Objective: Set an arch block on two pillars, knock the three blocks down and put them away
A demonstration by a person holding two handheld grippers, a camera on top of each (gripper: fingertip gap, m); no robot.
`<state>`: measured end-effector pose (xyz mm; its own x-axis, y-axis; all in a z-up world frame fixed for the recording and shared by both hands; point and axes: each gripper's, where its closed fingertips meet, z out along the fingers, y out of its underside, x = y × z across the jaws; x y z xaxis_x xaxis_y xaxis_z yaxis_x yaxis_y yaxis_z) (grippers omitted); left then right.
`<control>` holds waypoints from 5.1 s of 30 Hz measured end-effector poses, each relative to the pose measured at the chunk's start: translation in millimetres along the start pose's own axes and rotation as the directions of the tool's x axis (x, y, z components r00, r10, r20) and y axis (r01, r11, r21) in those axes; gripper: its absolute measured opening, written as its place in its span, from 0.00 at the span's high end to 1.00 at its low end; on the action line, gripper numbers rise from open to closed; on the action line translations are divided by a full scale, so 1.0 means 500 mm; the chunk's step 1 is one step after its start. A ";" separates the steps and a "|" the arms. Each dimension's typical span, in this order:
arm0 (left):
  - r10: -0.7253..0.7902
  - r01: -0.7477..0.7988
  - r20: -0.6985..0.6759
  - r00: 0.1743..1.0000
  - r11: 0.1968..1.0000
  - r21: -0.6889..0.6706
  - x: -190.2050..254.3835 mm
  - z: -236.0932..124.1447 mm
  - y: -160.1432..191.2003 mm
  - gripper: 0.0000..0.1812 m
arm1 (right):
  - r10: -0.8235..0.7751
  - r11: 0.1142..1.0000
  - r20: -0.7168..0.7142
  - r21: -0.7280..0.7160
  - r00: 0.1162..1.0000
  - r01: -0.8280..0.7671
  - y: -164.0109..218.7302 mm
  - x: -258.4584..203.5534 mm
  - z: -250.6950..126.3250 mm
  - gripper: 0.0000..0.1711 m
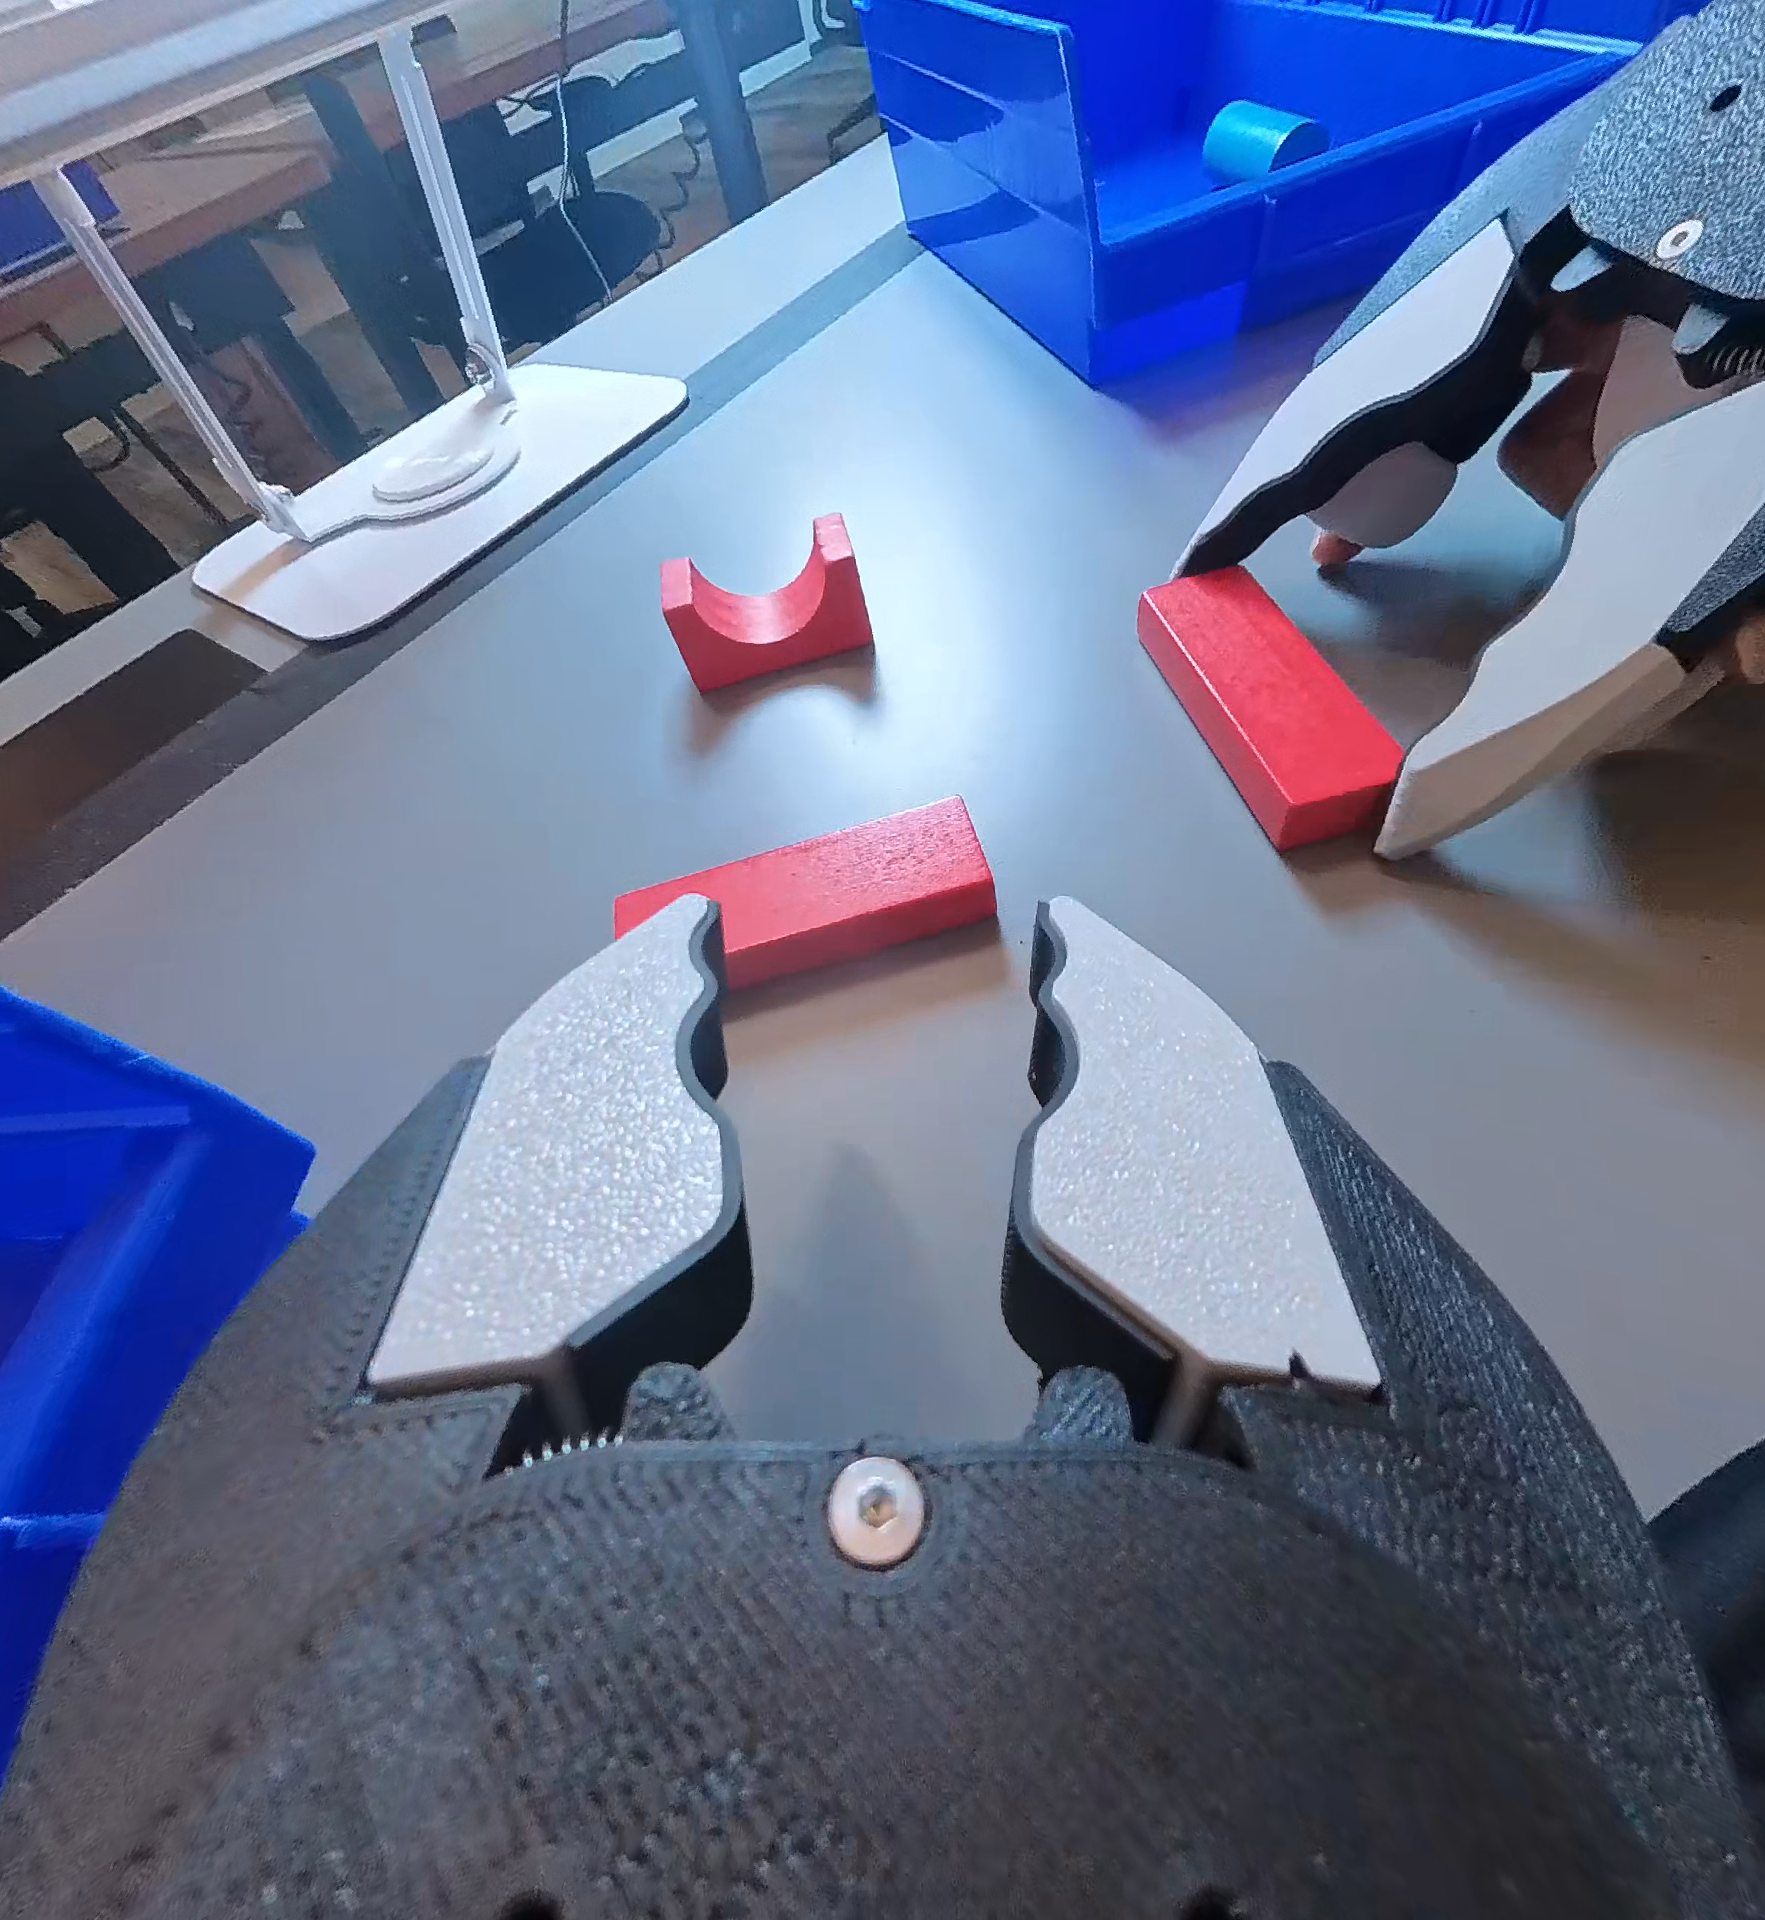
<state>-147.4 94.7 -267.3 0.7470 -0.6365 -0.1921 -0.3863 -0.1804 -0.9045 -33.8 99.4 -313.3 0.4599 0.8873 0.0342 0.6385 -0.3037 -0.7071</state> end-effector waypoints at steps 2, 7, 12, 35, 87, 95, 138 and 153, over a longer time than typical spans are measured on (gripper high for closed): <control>0.005 -0.005 -0.001 1.000 1.000 -0.003 0.001 0.000 0.001 0.69 | -0.007 1.000 0.006 -0.015 1.000 0.007 -0.001 -0.001 0.001 0.40; 0.016 -0.016 -0.004 1.000 1.000 -0.005 0.004 0.001 0.001 0.69 | -0.008 0.997 -0.008 0.073 1.000 0.008 -0.027 0.038 -0.031 0.41; 0.031 -0.031 -0.006 1.000 0.999 -0.014 0.007 0.002 0.004 0.69 | 0.112 0.953 -0.222 0.299 0.969 -0.042 -0.090 0.225 -0.160 0.41; 0.089 -0.089 -0.006 0.996 0.995 -0.041 0.018 0.009 0.010 0.71 | 0.168 0.921 -0.244 0.383 0.955 -0.064 -0.125 0.352 -0.196 0.56; 0.155 -0.159 0.045 0.987 0.983 0.092 0.078 0.022 -0.098 0.54 | 0.149 0.975 -0.382 0.212 0.912 -0.071 -0.074 0.361 -0.192 0.89; 0.175 -0.175 -0.006 0.984 0.983 0.046 0.102 0.046 -0.068 0.55 | 0.381 0.917 -0.506 0.312 0.774 -0.248 0.024 0.537 -0.277 0.94; 0.093 -0.093 -0.058 0.994 0.996 0.009 0.101 0.061 -0.041 0.59 | 0.304 0.952 -0.741 0.206 0.599 -0.227 0.008 0.620 -0.392 0.83; 0.099 -0.097 -0.053 0.994 0.995 0.036 0.097 0.048 -0.054 0.68 | 0.261 0.809 -0.367 0.587 0.893 0.005 -0.175 0.454 -0.383 0.92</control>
<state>-88.0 86.7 -261.5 0.6757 -0.6898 -0.2601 -0.4374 -0.0911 -0.8946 132.7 261.0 -108.4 0.8041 0.5851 0.1050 0.1564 -0.0378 -0.9870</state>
